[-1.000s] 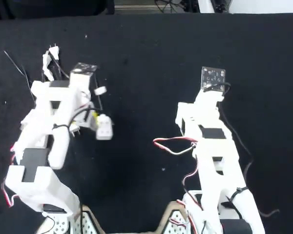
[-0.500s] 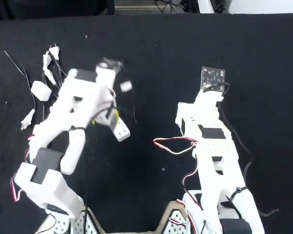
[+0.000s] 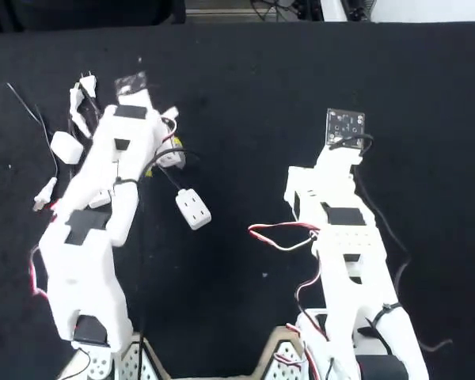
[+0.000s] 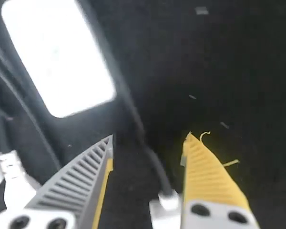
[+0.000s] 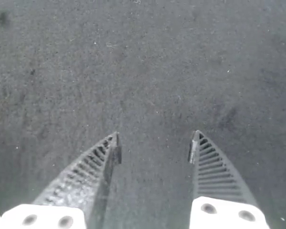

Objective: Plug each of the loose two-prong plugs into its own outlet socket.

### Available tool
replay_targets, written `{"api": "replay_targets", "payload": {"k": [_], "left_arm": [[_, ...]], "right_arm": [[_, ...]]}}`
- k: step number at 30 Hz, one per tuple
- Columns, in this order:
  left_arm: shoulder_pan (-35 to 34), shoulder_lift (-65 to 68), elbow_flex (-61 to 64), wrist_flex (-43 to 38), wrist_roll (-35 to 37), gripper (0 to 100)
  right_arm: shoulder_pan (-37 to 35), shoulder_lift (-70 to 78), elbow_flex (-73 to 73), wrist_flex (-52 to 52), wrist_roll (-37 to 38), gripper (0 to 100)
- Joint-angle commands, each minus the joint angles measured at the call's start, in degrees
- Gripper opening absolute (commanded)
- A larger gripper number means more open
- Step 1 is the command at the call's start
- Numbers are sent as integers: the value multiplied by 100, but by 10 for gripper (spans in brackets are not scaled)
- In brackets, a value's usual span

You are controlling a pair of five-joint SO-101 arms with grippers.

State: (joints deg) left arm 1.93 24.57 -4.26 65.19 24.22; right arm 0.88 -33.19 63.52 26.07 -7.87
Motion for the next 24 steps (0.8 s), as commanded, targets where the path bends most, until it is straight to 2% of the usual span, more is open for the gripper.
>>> {"api": "replay_targets", "payload": {"k": [1, 9, 17, 24], "left_arm": [[-365, 97, -321, 53, 273, 230], [-505, 237, -400, 993, 264, 230], [-690, -369, -1086, 2365, 255, 231], [-699, -914, -1244, 2734, -88, 231]], "right_arm": [[79, 4, -198, -123, -35, 230], [79, -4, -207, -123, -35, 230], [79, 4, -198, -123, -35, 230], [79, 4, -189, -123, -35, 230]]}}
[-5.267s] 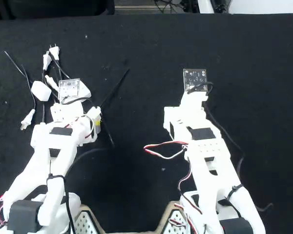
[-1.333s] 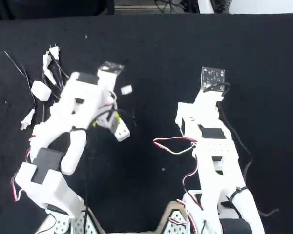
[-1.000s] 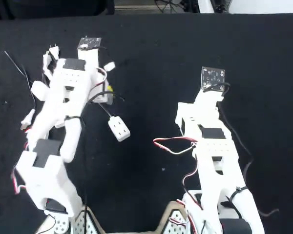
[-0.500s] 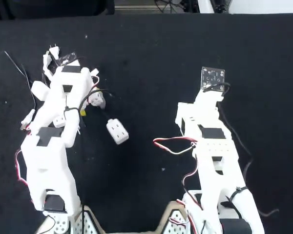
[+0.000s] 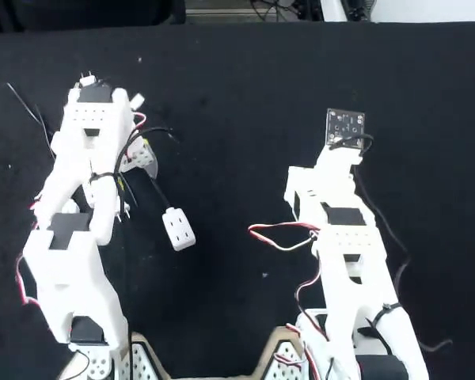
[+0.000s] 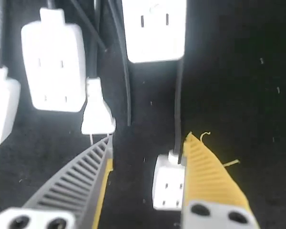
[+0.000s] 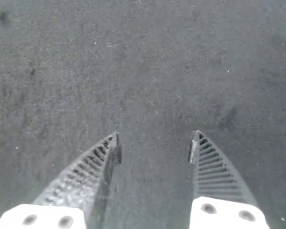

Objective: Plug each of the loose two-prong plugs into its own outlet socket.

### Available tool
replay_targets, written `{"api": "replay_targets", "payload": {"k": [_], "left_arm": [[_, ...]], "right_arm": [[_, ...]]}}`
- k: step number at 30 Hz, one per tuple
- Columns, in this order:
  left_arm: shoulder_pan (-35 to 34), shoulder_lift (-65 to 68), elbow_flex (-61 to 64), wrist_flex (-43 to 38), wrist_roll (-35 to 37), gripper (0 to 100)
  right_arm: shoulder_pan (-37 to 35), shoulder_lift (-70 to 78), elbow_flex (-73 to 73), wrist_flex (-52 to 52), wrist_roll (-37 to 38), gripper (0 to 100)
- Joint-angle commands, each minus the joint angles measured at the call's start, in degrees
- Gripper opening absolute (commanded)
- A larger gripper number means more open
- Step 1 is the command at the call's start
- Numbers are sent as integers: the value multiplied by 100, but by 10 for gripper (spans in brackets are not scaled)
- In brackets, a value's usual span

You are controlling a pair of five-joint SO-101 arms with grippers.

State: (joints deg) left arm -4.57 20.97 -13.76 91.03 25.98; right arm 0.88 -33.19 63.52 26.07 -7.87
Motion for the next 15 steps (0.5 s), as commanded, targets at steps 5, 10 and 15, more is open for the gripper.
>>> {"api": "replay_targets", "payload": {"k": [5, 10, 15], "left_arm": [[-189, -633, -303, 378, -1073, 231], [-365, -624, -66, 756, -2919, 231], [-347, -756, 936, 501, -3587, 231]], "right_arm": [[79, 4, -180, -123, -35, 230], [79, -4, -180, -123, -35, 230], [79, -22, -180, -123, -35, 230]]}}
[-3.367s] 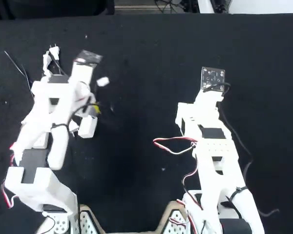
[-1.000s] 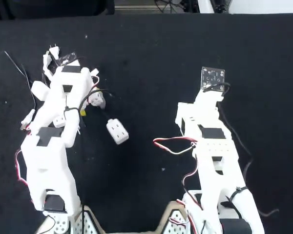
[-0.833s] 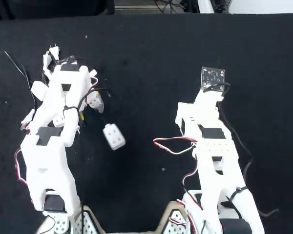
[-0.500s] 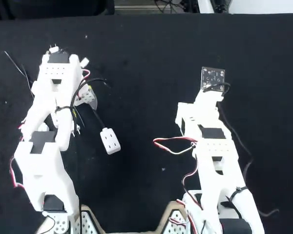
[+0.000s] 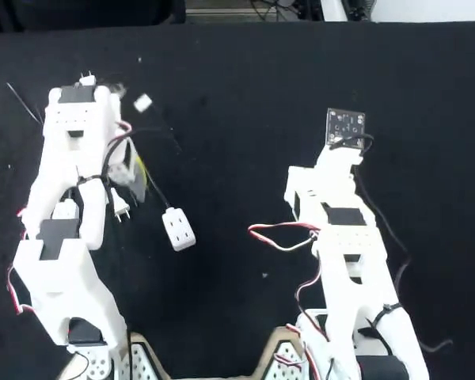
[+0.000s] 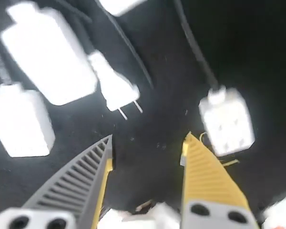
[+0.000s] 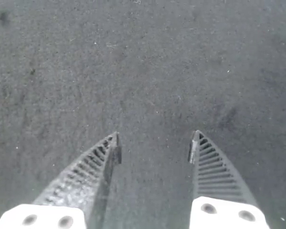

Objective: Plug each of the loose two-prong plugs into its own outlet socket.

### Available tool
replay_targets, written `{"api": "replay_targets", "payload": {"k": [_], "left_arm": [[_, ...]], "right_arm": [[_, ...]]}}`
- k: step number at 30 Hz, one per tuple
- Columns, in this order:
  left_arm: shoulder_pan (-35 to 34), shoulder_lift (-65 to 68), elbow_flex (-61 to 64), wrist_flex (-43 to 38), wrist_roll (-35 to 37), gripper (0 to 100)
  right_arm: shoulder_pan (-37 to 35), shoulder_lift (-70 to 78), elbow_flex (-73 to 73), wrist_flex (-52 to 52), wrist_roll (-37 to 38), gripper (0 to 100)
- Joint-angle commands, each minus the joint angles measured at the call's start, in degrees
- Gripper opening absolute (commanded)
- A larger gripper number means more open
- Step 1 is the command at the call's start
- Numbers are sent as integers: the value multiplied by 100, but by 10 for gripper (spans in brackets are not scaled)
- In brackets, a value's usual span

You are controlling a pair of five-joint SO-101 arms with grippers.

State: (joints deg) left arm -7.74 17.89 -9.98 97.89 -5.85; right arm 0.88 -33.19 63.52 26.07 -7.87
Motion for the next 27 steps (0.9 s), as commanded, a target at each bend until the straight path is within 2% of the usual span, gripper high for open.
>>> {"api": "replay_targets", "payload": {"k": [1, 8, 17, 20, 23, 27], "left_arm": [[-40, -519, 787, -378, -413, 230], [110, -1609, 2413, -1916, -378, 230], [725, -2189, 3969, -2637, -422, 230], [1147, -2198, 4136, -2910, -360, 230], [1543, -2198, 4145, -3314, 158, 230], [2114, -2189, 4180, -4026, 765, 234]], "right_arm": [[79, -22, -180, -123, -35, 230], [79, -4, -198, -123, -35, 230], [132, -31, -233, -123, -35, 230], [440, -31, -374, -114, -35, 230], [738, -22, -400, -149, -53, 230], [747, -4, -365, -229, -44, 230]]}}
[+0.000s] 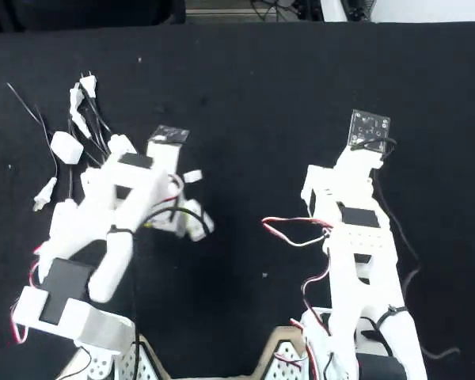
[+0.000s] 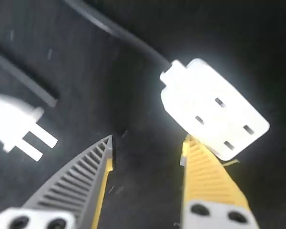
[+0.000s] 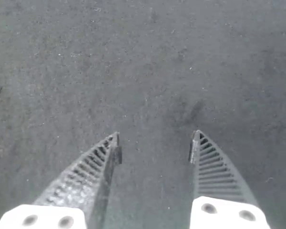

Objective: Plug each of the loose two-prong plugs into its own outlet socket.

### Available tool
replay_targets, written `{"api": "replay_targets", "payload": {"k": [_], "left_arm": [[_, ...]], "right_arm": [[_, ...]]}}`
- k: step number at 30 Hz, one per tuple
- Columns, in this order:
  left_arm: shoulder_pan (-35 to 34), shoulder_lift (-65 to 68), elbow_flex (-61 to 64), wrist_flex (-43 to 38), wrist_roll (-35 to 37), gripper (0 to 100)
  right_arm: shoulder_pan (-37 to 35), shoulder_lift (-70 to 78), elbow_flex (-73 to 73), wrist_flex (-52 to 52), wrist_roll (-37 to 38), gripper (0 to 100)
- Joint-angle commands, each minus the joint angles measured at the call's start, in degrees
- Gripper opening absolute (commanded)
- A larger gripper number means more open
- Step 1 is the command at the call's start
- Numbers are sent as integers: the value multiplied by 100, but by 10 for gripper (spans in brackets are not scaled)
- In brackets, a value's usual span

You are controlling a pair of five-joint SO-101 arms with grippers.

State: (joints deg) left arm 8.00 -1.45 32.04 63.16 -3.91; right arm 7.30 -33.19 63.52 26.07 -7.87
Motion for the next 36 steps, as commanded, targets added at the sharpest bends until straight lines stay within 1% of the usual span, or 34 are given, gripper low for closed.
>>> {"api": "replay_targets", "payload": {"k": [1, 6, 9, 12, 14, 16, 18, 20, 22, 24, 26, 28, 30, 32, 36], "left_arm": [[699, -255, -22, -659, 686, 234], [1411, -255, -40, -1143, 1002, 235], [1640, -255, -13, -1442, 1116, 235], [1684, -316, -66, -1442, 1257, 231], [1587, -492, -224, -1178, 1248, 231], [1420, -835, -567, -501, 1240, 234], [1182, -1125, -866, -44, 1231, 235], [778, -1257, -1015, -35, 1266, 235], [312, -1248, -980, -369, 1284, 235], [-57, -1108, -690, -1029, 1442, 235], [-347, -844, -374, -1881, 1987, 236], [-558, -492, -154, -2716, 2708, 236], [-708, -97, -75, -3305, 3270, 236], [-752, 273, -180, -3543, 3604, 236], [-673, 941, -593, -3525, 3859, 236]], "right_arm": [[105, -4, -365, -246, -44, 230], [105, -4, -365, -246, -44, 230], [97, 4, -365, -246, -44, 230], [97, 4, -365, -246, -44, 230], [97, 4, -365, -246, -44, 230], [97, 4, -365, -246, -44, 230], [97, 4, -365, -246, -44, 230], [97, 4, -382, -246, -44, 230], [97, 4, -382, -246, -44, 230], [97, 4, -382, -246, -44, 230], [97, 4, -382, -246, -44, 230], [97, 4, -374, -246, -44, 230], [97, 4, -374, -246, -44, 230], [97, 4, -365, -246, -44, 230], [97, 4, -374, -246, -44, 230]]}}
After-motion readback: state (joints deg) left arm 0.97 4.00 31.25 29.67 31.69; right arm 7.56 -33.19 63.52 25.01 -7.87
